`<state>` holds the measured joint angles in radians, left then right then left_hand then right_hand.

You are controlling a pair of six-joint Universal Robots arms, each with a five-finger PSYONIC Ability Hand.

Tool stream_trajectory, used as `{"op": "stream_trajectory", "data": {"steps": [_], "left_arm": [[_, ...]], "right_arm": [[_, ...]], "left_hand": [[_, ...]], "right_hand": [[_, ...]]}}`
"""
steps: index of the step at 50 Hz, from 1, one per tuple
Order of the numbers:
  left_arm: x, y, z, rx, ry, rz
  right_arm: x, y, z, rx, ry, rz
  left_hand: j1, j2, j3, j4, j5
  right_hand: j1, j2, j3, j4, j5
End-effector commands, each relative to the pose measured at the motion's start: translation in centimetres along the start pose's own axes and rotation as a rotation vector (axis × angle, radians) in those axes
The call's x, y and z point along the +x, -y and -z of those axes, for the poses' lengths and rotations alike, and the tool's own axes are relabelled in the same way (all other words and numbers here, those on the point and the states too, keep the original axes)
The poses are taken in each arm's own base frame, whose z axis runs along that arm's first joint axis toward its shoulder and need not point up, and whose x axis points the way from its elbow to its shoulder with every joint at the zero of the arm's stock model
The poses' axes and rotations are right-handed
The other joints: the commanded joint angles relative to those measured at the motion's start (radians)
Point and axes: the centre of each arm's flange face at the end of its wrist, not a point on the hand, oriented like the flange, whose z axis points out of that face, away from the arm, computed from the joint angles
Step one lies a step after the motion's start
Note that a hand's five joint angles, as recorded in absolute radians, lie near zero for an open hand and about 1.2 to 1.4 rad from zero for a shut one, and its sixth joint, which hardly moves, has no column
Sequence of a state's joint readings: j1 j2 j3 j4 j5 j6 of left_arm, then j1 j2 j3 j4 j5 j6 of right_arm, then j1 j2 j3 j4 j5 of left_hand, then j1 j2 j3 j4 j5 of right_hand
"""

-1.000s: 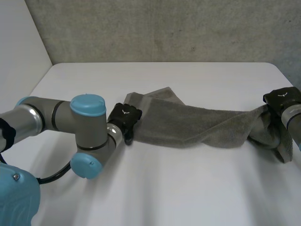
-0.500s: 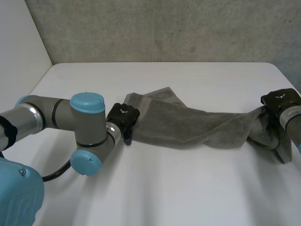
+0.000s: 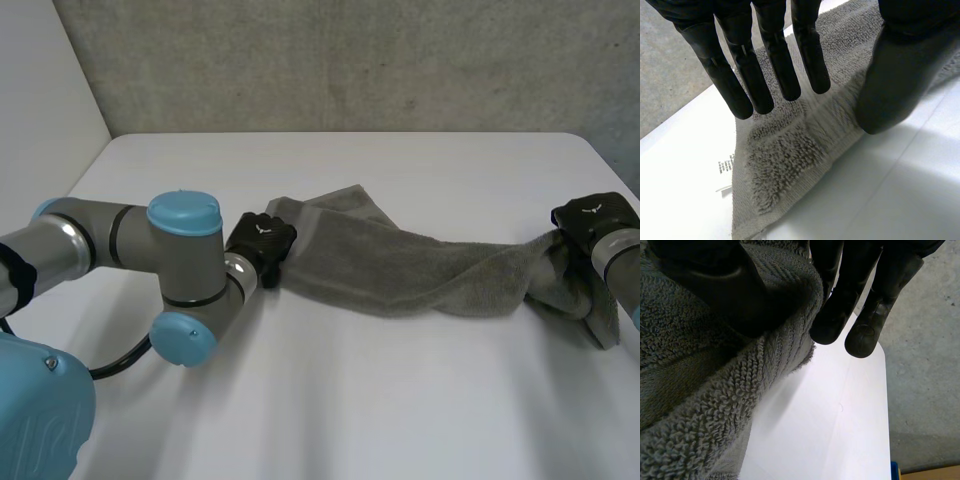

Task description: Fold the towel.

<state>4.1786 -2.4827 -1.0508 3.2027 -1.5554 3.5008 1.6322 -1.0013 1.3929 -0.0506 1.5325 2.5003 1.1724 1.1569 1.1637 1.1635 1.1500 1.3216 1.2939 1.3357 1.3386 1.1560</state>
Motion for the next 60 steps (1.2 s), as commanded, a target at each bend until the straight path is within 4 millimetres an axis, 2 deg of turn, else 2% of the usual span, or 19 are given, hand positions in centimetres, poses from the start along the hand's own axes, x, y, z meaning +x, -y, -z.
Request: {"op": "stream_trajectory", "data": {"steps": [1, 5, 6, 9, 13, 18, 24, 31, 35, 41, 44, 46, 47, 49, 50, 51, 53, 55, 60], "left_arm": [[-0.1, 0.3, 0.0, 0.005, 0.002, -0.003], [-0.5, 1.5, 0.5, 0.029, 0.008, -0.002], [-1.2, 3.3, 1.2, 0.07, 0.021, 0.0], [-1.9, 5.1, 2.2, 0.108, 0.037, 0.007], [-5.5, 10.3, 6.1, 0.228, 0.119, 0.016], [-6.4, 12.7, 9.0, 0.287, 0.143, 0.015], [-9.1, 14.2, 12.4, 0.333, 0.213, 0.054], [-10.6, 12.7, 12.0, 0.27, 0.236, 0.093], [-10.5, 9.0, 9.2, 0.139, 0.213, 0.111], [-10.3, 7.0, 6.1, 0.055, 0.183, 0.113], [-11.7, 9.2, 5.7, 0.116, 0.22, 0.122], [-13.3, 11.6, 5.9, 0.219, 0.261, 0.139], [-13.3, 11.6, 5.9, 0.22, 0.261, 0.139], [-16.0, 16.8, 8.4, 0.473, 0.338, 0.206], [-16.0, 16.8, 8.4, 0.475, 0.339, 0.206], [-17.5, 18.8, 9.8, 0.6, 0.371, 0.257], [-18.9, 20.3, 11.1, 0.703, 0.389, 0.3], [-20.8, 21.1, 12.3, 0.765, 0.405, 0.358], [-19.9, 19.3, 11.6, 0.647, 0.352, 0.371]], "right_arm": [[0.1, 0.0, 0.0, 0.0, -0.001, -0.002], [0.8, 0.9, 0.5, 0.023, -0.019, -0.008], [0.8, 0.9, 0.5, 0.023, -0.019, -0.008], [3.1, 4.6, 3.1, 0.131, -0.077, -0.012], [4.3, 7.6, 5.6, 0.227, -0.085, -0.028], [5.5, 11.5, 9.8, 0.304, -0.016, -0.106], [6.0, 13.4, 12.1, 0.281, 0.111, -0.153], [4.5, 11.3, 8.5, 0.103, 0.244, -0.159], [2.5, 9.6, 6.0, 0.009, 0.307, -0.102], [-0.7, 9.8, 3.9, 0.02, 0.342, -0.026], [-0.8, 13.2, 3.4, 0.165, 0.255, -0.015], [-1.1, 18.3, 3.8, 0.476, 0.15, -0.085], [-1.1, 18.3, 3.8, 0.478, 0.149, -0.085], [2.1, 23.1, 7.8, 0.781, 0.038, -0.219], [2.1, 23.1, 7.8, 0.783, 0.037, -0.22], [4.1, 24.7, 10.3, 0.888, 0.0, -0.258], [4.8, 24.8, 11.0, 0.911, 0.009, -0.272], [3.3, 23.6, 9.7, 0.83, 0.099, -0.259], [0.6, 21.3, 9.5, 0.657, 0.244, -0.214]], "left_hand": [[0.224, 0.239, 0.233, 0.233, 0.072], [0.224, 0.239, 0.233, 0.233, 0.072], [0.224, 0.239, 0.233, 0.233, 0.072], [0.224, 0.239, 0.233, 0.233, 0.072], [0.224, 0.239, 0.233, 0.233, 0.072], [0.224, 0.239, 0.233, 0.233, 0.072], [0.224, 0.239, 0.233, 0.233, 0.072], [0.224, 0.239, 0.233, 0.233, 0.072], [0.224, 0.239, 0.233, 0.233, 0.072], [0.224, 0.239, 0.233, 0.233, 0.072], [0.224, 0.239, 0.233, 0.233, 0.072], [0.224, 0.239, 0.233, 0.233, 0.072], [0.224, 0.239, 0.233, 0.233, 0.072], [0.224, 0.239, 0.233, 0.233, 0.072], [0.224, 0.239, 0.233, 0.233, 0.072], [0.224, 0.239, 0.233, 0.233, 0.072], [0.224, 0.239, 0.233, 0.233, 0.072], [0.224, 0.239, 0.233, 0.233, 0.072], [0.224, 0.239, 0.233, 0.233, 0.072]], "right_hand": [[0.075, 0.102, 0.061, 0.058, 0.066], [0.075, 0.102, 0.061, 0.058, 0.066], [0.075, 0.102, 0.061, 0.058, 0.066], [0.075, 0.102, 0.061, 0.058, 0.066], [0.075, 0.102, 0.061, 0.058, 0.066], [0.075, 0.102, 0.061, 0.058, 0.066], [0.075, 0.102, 0.061, 0.058, 0.066], [0.075, 0.102, 0.061, 0.058, 0.066], [0.075, 0.102, 0.061, 0.058, 0.066], [0.075, 0.102, 0.061, 0.058, 0.066], [0.075, 0.102, 0.061, 0.058, 0.066], [0.075, 0.102, 0.061, 0.058, 0.066], [0.075, 0.102, 0.061, 0.058, 0.066], [0.075, 0.102, 0.061, 0.058, 0.066], [0.075, 0.102, 0.061, 0.058, 0.066], [0.075, 0.102, 0.061, 0.058, 0.066], [0.075, 0.102, 0.061, 0.058, 0.066], [0.075, 0.102, 0.061, 0.058, 0.066], [0.075, 0.102, 0.061, 0.058, 0.066]]}}
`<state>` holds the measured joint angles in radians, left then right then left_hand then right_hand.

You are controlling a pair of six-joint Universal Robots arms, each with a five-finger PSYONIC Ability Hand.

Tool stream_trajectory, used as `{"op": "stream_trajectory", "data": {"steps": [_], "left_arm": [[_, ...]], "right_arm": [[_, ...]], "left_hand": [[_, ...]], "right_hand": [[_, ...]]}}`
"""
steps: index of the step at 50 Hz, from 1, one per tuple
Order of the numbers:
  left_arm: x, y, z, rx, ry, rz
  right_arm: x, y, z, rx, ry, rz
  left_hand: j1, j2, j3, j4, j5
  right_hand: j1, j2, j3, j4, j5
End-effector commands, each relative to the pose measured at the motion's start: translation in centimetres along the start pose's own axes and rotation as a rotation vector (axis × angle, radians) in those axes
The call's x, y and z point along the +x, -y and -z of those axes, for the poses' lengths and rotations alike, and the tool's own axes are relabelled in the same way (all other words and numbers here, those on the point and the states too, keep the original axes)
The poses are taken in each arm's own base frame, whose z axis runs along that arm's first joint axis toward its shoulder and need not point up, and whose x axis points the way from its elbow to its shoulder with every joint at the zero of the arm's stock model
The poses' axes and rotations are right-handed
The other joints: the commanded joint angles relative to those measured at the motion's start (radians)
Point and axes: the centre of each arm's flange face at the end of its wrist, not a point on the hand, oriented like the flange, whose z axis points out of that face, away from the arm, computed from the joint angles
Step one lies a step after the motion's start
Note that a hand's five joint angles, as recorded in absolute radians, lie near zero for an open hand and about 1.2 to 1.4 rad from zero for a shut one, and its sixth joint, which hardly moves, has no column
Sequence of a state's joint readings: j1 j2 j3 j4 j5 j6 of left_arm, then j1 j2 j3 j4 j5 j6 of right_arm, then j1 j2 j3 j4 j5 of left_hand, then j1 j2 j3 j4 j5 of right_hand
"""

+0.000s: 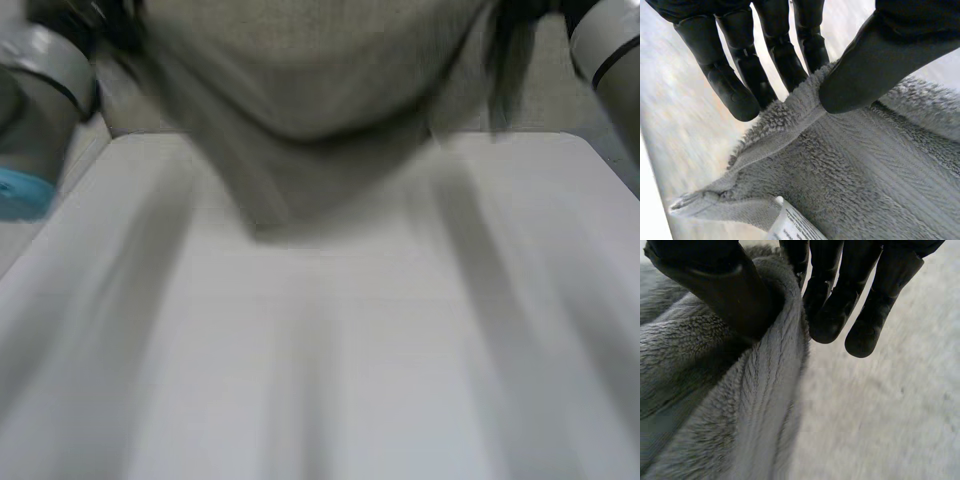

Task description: Fold the towel.

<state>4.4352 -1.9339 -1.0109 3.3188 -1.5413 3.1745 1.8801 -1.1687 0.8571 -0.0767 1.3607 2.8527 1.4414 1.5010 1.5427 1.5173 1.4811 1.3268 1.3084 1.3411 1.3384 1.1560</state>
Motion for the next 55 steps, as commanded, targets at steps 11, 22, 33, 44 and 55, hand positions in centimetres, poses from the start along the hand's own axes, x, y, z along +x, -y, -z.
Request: {"op": "stream_trajectory", "data": {"steps": [11, 22, 33, 44, 55], "left_arm": [[-0.6, -10.7, 4.0, -0.403, -0.073, 0.052], [0.0, -15.0, 9.3, -0.605, -0.136, -0.09], [-0.4, -10.5, 10.2, -0.506, -0.104, -0.09], [1.4, -14.5, 11.2, -0.613, -0.153, -0.079], [1.9, -16.8, 8.9, -0.604, -0.13, -0.098]], "right_arm": [[-4.7, -9.1, 5.0, -0.476, 0.308, 0.127], [-6.5, -13.7, 8.5, -0.77, 0.466, 0.1], [-1.7, -10.3, 7.7, -0.762, 0.319, 0.018], [-2.8, -19.3, 8.1, -0.991, 0.401, 0.009], [-1.0, -23.2, 5.5, -0.957, 0.165, 0.166]], "left_hand": [[-0.045, -0.105, -0.146, -0.121, -0.259], [-0.045, -0.105, -0.146, -0.121, -0.259], [-0.045, -0.105, -0.146, -0.121, -0.259], [-0.045, -0.105, -0.146, -0.121, -0.259], [-0.045, -0.105, -0.146, -0.121, -0.259]], "right_hand": [[0.069, 0.088, 0.055, 0.058, 0.066], [0.069, 0.088, 0.055, 0.058, 0.066], [0.069, 0.088, 0.055, 0.058, 0.066], [0.069, 0.088, 0.055, 0.058, 0.066], [-1.085, -1.066, -1.099, -1.096, -1.088]]}}
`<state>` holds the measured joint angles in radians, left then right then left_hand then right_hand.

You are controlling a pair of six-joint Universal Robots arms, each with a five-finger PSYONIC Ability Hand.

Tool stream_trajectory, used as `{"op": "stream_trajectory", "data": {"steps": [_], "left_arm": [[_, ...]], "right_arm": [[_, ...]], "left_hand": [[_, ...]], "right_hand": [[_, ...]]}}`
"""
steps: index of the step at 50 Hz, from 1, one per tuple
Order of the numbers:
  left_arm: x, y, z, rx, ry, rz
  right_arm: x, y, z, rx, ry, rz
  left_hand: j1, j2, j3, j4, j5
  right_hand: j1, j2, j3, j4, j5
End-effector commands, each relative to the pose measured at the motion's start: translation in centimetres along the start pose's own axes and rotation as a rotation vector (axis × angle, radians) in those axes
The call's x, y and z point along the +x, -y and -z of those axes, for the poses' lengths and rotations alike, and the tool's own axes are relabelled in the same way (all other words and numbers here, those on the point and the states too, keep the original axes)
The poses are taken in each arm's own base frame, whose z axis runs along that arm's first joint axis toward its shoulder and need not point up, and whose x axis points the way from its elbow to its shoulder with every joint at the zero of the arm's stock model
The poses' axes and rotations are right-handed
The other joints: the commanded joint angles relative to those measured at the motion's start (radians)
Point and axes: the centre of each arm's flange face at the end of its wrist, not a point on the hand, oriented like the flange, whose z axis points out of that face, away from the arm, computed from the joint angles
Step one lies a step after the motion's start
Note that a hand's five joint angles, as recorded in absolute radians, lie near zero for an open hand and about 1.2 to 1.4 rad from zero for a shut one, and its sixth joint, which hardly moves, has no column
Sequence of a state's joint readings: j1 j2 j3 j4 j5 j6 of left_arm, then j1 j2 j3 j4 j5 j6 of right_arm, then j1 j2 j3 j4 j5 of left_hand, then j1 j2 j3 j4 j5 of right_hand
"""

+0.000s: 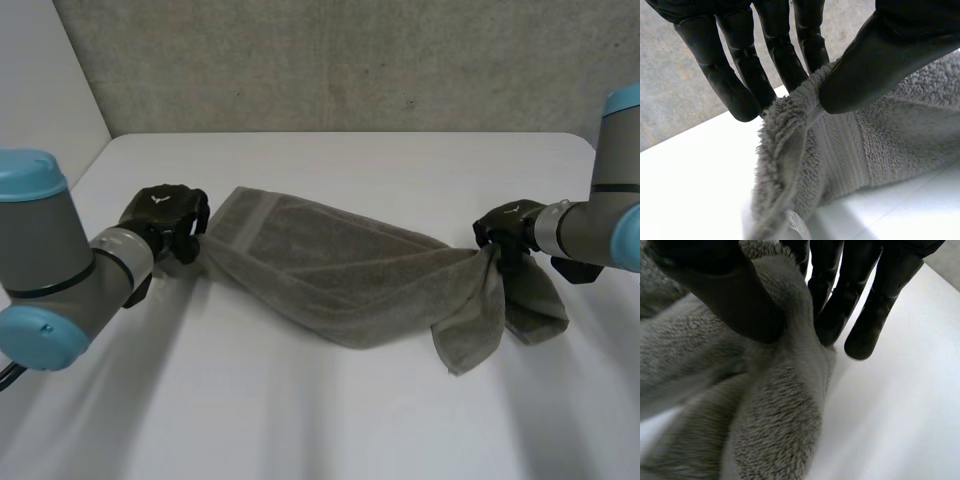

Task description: Fold the towel.

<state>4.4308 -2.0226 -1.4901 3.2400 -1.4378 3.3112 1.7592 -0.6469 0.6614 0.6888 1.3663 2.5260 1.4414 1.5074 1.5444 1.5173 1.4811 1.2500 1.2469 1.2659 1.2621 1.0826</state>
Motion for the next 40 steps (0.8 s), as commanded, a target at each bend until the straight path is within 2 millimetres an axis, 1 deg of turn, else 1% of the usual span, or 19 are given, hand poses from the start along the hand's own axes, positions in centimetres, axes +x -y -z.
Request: {"op": "stream_trajectory", "data": {"steps": [1, 3, 6, 8, 9, 11, 12, 14, 16, 17, 19, 22, 24, 25, 27, 28, 30, 35, 40], "left_arm": [[-0.4, 0.5, -2.1, 0.024, 0.044, -0.008], [-0.6, 0.7, -2.5, 0.034, 0.063, -0.009], [-1.0, 1.2, -3.0, 0.047, 0.093, -0.009], [-1.1, 1.5, -3.3, 0.057, 0.101, -0.01], [-1.1, 1.5, -3.3, 0.057, 0.101, -0.01], [-1.1, 1.5, -3.3, 0.058, 0.1, -0.01], [-1.1, 1.5, -3.3, 0.058, 0.1, -0.01], [-1.1, 1.5, -3.3, 0.06, 0.1, -0.009], [-1.0, 1.4, -3.3, 0.057, 0.099, -0.004], [-1.0, 1.4, -3.3, 0.057, 0.099, -0.004], [-1.0, 1.3, -3.3, 0.054, 0.099, -0.002], [-1.0, 1.3, -3.3, 0.053, 0.098, -0.002], [-1.0, 1.2, -3.3, 0.051, 0.097, -0.002], [-1.0, 1.2, -3.3, 0.051, 0.097, -0.002], [-1.0, 1.2, -3.3, 0.052, 0.097, 0.0], [-1.0, 1.2, -3.3, 0.052, 0.097, 0.0], [-1.0, 1.2, -3.3, 0.052, 0.097, 0.0], [-1.0, 1.2, -3.2, 0.052, 0.097, 0.0], [-0.9, 1.1, -3.2, 0.048, 0.096, 0.0]], "right_arm": [[2.2, 0.5, -1.7, 0.035, -0.21, 0.019], [2.2, 0.7, -1.8, 0.046, -0.234, 0.022], [1.3, 1.8, -0.6, 0.087, -0.241, 0.039], [0.9, 3.4, 2.3, 0.168, -0.264, 0.058], [0.8, 3.4, 2.3, 0.169, -0.264, 0.058], [0.4, 4.3, 4.8, 0.259, -0.301, 0.086], [0.4, 4.3, 4.8, 0.26, -0.301, 0.086], [-0.1, 4.6, 6.2, 0.304, -0.314, 0.098], [-1.3, 4.4, 8.9, 0.355, -0.306, 0.114], [-1.3, 4.4, 8.9, 0.356, -0.306, 0.114], [-3.5, 2.9, 10.6, 0.343, -0.229, 0.144], [-4.8, 1.8, 11.0, 0.322, -0.186, 0.164], [-7.1, -0.6, 11.5, 0.269, -0.114, 0.191], [-7.1, -0.6, 11.5, 0.269, -0.113, 0.191], [-8.8, -2.9, 11.9, 0.217, -0.062, 0.2], [-8.8, -3.0, 11.9, 0.216, -0.061, 0.2], [-10.1, -4.8, 11.8, 0.194, -0.032, 0.196], [-11.1, -6.2, 11.2, 0.225, -0.027, 0.203], [-11.8, -6.5, 10.8, 0.258, -0.027, 0.215]], "left_hand": [[-0.045, -0.111, -0.148, -0.121, -0.259], [-0.045, -0.111, -0.148, -0.121, -0.259], [-0.045, -0.111, -0.148, -0.121, -0.259], [-0.045, -0.111, -0.148, -0.121, -0.259], [-0.045, -0.111, -0.148, -0.121, -0.259], [-0.045, -0.111, -0.148, -0.121, -0.259], [-0.045, -0.111, -0.148, -0.121, -0.259], [-0.045, -0.111, -0.148, -0.121, -0.259], [-0.045, -0.111, -0.148, -0.121, -0.259], [-0.045, -0.111, -0.148, -0.121, -0.259], [-0.045, -0.111, -0.148, -0.121, -0.259], [-0.045, -0.111, -0.148, -0.121, -0.259], [-0.045, -0.111, -0.148, -0.121, -0.259], [-0.045, -0.111, -0.148, -0.121, -0.259], [-0.045, -0.111, -0.148, -0.121, -0.259], [-0.045, -0.111, -0.148, -0.121, -0.259], [-0.045, -0.111, -0.148, -0.121, -0.259], [-0.045, -0.111, -0.148, -0.121, -0.259], [-0.045, -0.111, -0.148, -0.121, -0.259]], "right_hand": [[-1.012, -1.009, -1.028, -1.024, -1.019], [-1.075, -1.072, -1.091, -1.088, -1.083], [-1.075, -1.072, -1.091, -1.088, -1.083], [-1.075, -1.072, -1.091, -1.088, -1.083], [-1.075, -1.072, -1.091, -1.088, -1.083], [-1.075, -1.072, -1.091, -1.088, -1.083], [-1.075, -1.072, -1.091, -1.088, -1.083], [-1.075, -1.072, -1.091, -1.088, -1.083], [-1.075, -1.072, -1.091, -1.088, -1.083], [-1.075, -1.072, -1.091, -1.088, -1.083], [-1.06, -1.057, -1.076, -1.072, -1.067], [-1.03, -1.027, -1.046, -1.042, -1.037], [-0.89, -0.887, -0.906, -0.902, -0.897], [-0.889, -0.886, -0.905, -0.901, -0.896], [-0.731, -0.728, -0.747, -0.743, -0.739], [-0.731, -0.727, -0.746, -0.743, -0.738], [-0.701, -0.698, -0.717, -0.713, -0.708], [-0.707, -0.704, -0.723, -0.719, -0.714], [-0.71, -0.707, -0.726, -0.722, -0.717]]}}
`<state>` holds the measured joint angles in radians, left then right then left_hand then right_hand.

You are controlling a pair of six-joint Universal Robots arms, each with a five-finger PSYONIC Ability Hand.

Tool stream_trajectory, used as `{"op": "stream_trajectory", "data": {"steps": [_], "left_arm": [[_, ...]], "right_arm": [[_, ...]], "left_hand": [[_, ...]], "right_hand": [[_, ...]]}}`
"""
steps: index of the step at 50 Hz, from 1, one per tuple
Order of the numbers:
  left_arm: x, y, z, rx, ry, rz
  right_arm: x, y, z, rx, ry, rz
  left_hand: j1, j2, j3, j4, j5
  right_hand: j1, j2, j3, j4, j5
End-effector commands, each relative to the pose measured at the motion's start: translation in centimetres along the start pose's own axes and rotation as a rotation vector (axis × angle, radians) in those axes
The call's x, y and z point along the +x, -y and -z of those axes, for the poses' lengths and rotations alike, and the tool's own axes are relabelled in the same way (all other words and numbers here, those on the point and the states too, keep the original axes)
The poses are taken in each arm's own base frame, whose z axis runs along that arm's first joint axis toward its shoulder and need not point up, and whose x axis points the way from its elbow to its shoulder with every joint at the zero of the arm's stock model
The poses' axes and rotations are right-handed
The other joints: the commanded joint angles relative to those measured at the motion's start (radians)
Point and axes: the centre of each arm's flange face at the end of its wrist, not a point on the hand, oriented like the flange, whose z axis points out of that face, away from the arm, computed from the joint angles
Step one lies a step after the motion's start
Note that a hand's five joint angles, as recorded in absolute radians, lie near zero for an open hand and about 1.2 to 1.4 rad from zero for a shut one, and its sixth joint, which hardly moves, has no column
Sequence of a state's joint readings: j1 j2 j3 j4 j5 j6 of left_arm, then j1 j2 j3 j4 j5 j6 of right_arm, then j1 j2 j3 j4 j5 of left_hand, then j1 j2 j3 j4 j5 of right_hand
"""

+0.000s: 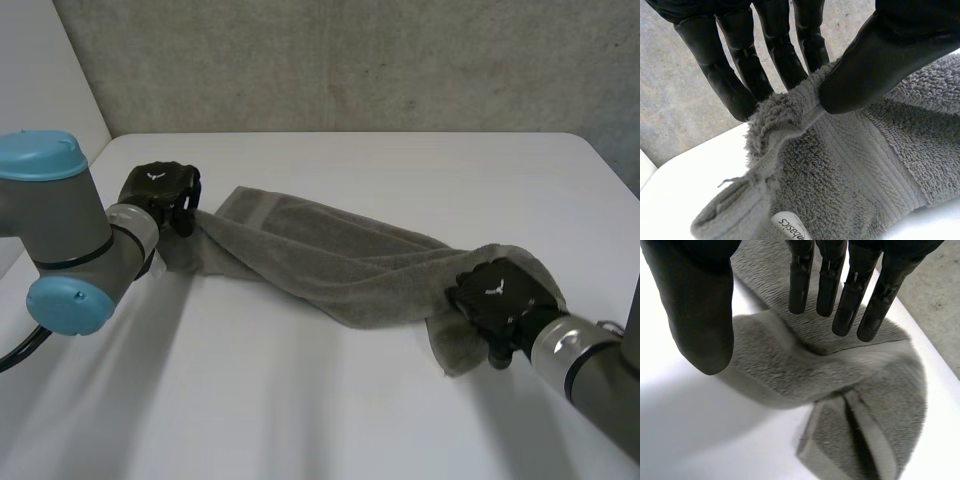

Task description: Fold the towel.

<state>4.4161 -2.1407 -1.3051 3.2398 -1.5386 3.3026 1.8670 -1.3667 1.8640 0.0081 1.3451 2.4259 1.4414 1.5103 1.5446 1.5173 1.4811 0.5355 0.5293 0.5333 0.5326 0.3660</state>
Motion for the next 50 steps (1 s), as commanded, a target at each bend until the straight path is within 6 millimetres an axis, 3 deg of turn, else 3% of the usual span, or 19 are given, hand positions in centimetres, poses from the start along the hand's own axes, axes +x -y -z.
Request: {"op": "stream_trajectory", "data": {"steps": [1, 11, 23, 34, 38, 50], "left_arm": [[0.1, -0.1, 0.1, -0.003, 0.0, 0.0], [0.3, -0.2, 0.1, -0.006, -0.007, -0.001], [0.4, -0.3, 0.1, -0.009, -0.009, -0.001], [0.4, -0.4, 0.1, -0.011, -0.009, -0.001], [0.4, -0.3, 0.1, -0.009, -0.009, -0.001], [0.4, -0.3, 0.1, -0.011, -0.008, -0.001]], "right_arm": [[-1.2, -0.8, -0.6, 0.048, -0.005, 0.014], [-2.7, -2.0, -2.3, 0.044, 0.024, 0.02], [-3.0, -2.6, -3.3, 0.047, 0.021, 0.024], [-2.7, -2.8, -4.0, 0.057, -0.007, 0.034], [-2.4, -2.6, -4.1, 0.059, -0.023, 0.035], [-1.1, -2.3, -4.3, 0.059, -0.068, 0.024]], "left_hand": [[-0.045, -0.114, -0.148, -0.121, -0.259], [-0.045, -0.114, -0.148, -0.121, -0.259], [-0.045, -0.114, -0.148, -0.121, -0.259], [-0.045, -0.114, -0.148, -0.121, -0.259], [-0.045, -0.114, -0.148, -0.121, -0.259], [-0.045, -0.114, -0.148, -0.121, -0.259]], "right_hand": [[0.005, 0.011, 0.007, 0.007, -0.001], [0.005, 0.011, 0.007, 0.007, -0.001], [0.043, 0.049, 0.045, 0.046, 0.038], [0.504, 0.51, 0.506, 0.507, 0.499], [0.852, 0.858, 0.854, 0.855, 0.847], [0.861, 0.867, 0.863, 0.864, 0.856]]}}
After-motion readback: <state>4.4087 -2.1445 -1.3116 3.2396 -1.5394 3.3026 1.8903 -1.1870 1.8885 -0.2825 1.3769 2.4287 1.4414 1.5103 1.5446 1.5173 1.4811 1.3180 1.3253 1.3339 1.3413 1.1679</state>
